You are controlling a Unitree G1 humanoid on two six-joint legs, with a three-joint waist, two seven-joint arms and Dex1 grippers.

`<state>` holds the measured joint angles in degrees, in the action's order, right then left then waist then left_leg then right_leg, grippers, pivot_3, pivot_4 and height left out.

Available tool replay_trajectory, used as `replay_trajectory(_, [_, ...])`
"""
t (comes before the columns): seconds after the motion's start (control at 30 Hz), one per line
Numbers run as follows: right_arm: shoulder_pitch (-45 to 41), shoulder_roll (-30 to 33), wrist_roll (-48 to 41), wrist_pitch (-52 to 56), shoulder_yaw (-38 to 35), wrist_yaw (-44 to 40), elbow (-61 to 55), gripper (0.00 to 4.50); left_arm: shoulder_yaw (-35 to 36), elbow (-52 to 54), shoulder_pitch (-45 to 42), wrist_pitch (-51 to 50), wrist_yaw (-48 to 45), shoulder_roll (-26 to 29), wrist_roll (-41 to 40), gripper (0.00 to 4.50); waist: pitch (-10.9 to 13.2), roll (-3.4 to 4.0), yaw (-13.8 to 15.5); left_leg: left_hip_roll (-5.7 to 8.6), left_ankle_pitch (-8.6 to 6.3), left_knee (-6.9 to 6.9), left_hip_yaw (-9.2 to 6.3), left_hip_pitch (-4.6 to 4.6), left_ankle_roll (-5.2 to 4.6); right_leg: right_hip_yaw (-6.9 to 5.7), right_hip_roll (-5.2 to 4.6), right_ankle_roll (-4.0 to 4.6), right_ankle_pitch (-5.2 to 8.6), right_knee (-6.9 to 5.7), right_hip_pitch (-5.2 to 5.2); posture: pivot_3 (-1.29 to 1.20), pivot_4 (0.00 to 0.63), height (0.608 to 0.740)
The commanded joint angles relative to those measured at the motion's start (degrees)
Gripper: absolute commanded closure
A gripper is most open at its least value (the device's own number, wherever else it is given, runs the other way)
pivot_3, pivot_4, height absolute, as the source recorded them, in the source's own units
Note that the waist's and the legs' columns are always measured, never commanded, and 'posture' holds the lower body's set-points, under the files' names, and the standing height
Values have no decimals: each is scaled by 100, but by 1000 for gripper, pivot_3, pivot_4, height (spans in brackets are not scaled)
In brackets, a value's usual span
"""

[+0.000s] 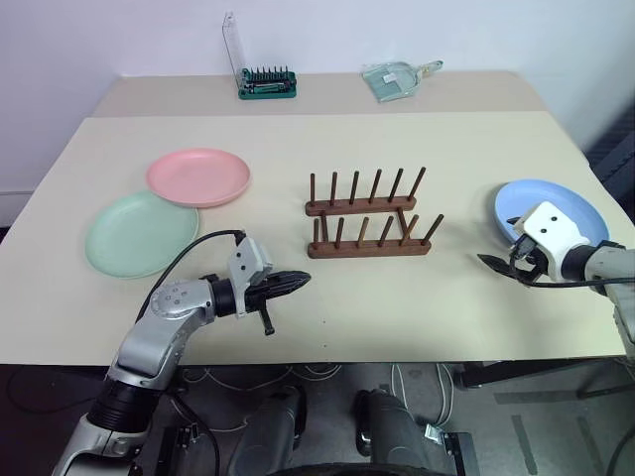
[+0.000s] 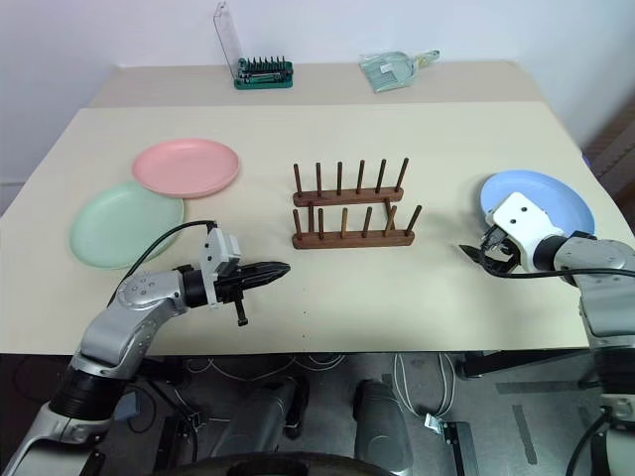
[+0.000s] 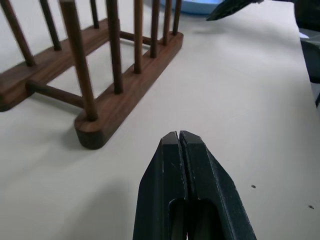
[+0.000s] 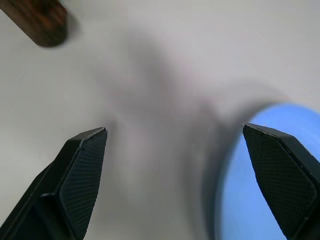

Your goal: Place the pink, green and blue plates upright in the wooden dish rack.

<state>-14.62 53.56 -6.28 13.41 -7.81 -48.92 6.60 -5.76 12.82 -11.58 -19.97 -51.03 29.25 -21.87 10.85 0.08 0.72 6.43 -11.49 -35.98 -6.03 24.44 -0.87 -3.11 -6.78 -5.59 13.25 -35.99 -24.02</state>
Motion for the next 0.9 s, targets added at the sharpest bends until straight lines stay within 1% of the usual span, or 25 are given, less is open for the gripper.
replay_trajectory(0.03, [16,91,-684,82,-346,-521,-926,95,1043,464,69,-228,369,104,-595,4500,3,0,-9,-1,0,1,0,1,0,1,1,-2,1,0,-3,0,150,740])
replay_trajectory(0.13, [457,323,-1452,511,-395,-1297,-2024,0,2228,487,182,-508,1158,238,-783,3648,2,-1,-2,-6,0,9,-2,2,0,1,3,-17,-5,-5,-12,0,150,740])
replay_trajectory(0.2, [511,350,-1742,683,-358,-1458,-2489,0,2720,446,136,-709,1703,281,-766,2750,2,-1,1,-12,0,13,-4,1,0,0,10,-18,-5,-5,-13,0,150,740])
replay_trajectory(0.23, [420,334,-1827,732,-324,-1460,-2620,0,2919,428,58,-837,1987,295,-755,2220,3,-2,1,-12,0,13,-4,1,0,0,9,-18,-4,-5,-13,0,150,740])
replay_trajectory(0.27, [257,282,-1937,780,-294,-1443,-2719,0,3045,377,-76,-959,2380,322,-566,1811,3,-1,4,-12,-1,9,-4,2,1,1,9,-18,-4,-4,-12,0,150,740])
replay_trajectory(0.3, [35,210,-2071,853,-260,-1407,-2797,0,3155,327,-275,-1220,2822,330,-448,1190,4,-3,7,-9,-3,2,-2,2,5,1,6,-17,-3,-4,-7,0,150,740])
replay_trajectory(0.33, [-212,129,-2188,912,-210,-1374,-2849,0,3254,244,-490,-1487,3216,330,-386,706,10,-12,7,-7,-9,-7,-2,2,15,2,5,-11,-1,-4,-3,0,150,740])
replay_trajectory(0.37, [-374,77,-2259,959,-178,-1355,-2872,0,3308,199,-636,-1683,3472,321,-362,278,15,-21,9,-7,-9,-15,-2,1,16,2,5,-6,-2,-5,2,0,150,740])
replay_trajectory(0.4, [-559,11,-2315,992,-124,-1349,-2884,0,3301,79,-797,-1911,3771,356,-217,48,16,-30,11,-7,-10,-16,-2,1,16,2,6,-6,-3,-4,4,0,150,740])
replay_trajectory(0.47, [-1089,-226,-2374,1003,152,-1332,-2897,0,3312,-467,-1311,-2480,4430,403,63,48,8,-46,14,-6,-10,-14,-3,-2,17,1,7,-17,-9,-3,5,0,150,740])
replay_trajectory(0.57, [-1482,-506,-2386,928,489,-1438,-2889,0,3332,-1051,-1940,-2799,4817,274,64,48,12,-56,13,-3,-7,-2,-3,1,19,-2,9,-28,-13,-3,-4,0,150,740])
replay_trajectory(0.7, [-1579,-744,-2367,873,757,-1490,-2898,0,2931,-1895,-2554,-2996,4991,220,287,48,17,-65,33,13,-5,-2,-5,7,14,-3,5,-21,-18,-7,-7,0,150,740])
replay_trajectory(0.8, [-1560,-868,-2348,871,885,-1451,-2994,0,2886,-2678,-3040,-2987,5120,68,340,48,20,-74,24,20,-5,-5,-5,8,13,-3,2,-28,-22,-7,-6,0,150,740])
replay_trajectory(0.9, [-1478,-930,-2348,899,949,-1376,-3133,0,2835,-3209,-3410,-2930,5112,-73,359,48,22,-78,13,19,-12,-10,-5,7,24,-4,3,-30,-23,-9,-6,0,150,740])
